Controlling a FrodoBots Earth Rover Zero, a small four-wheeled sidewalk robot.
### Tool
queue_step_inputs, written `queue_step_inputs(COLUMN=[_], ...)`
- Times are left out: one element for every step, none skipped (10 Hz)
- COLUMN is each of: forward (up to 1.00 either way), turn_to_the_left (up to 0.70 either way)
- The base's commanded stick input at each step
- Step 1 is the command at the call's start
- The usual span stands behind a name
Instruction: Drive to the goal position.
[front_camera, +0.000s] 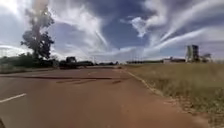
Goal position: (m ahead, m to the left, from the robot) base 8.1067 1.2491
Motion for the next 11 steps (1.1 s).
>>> queue_step_inputs(forward=[1.00,1.00,1.00,1.00,1.00,1.00,1.00,1.00,1.00,1.00,1.00], turn_to_the_left=[-0.34,-0.34,-0.17,-0.13,0.00,0.00,0.00,0.00,0.00,0.00,0.00])
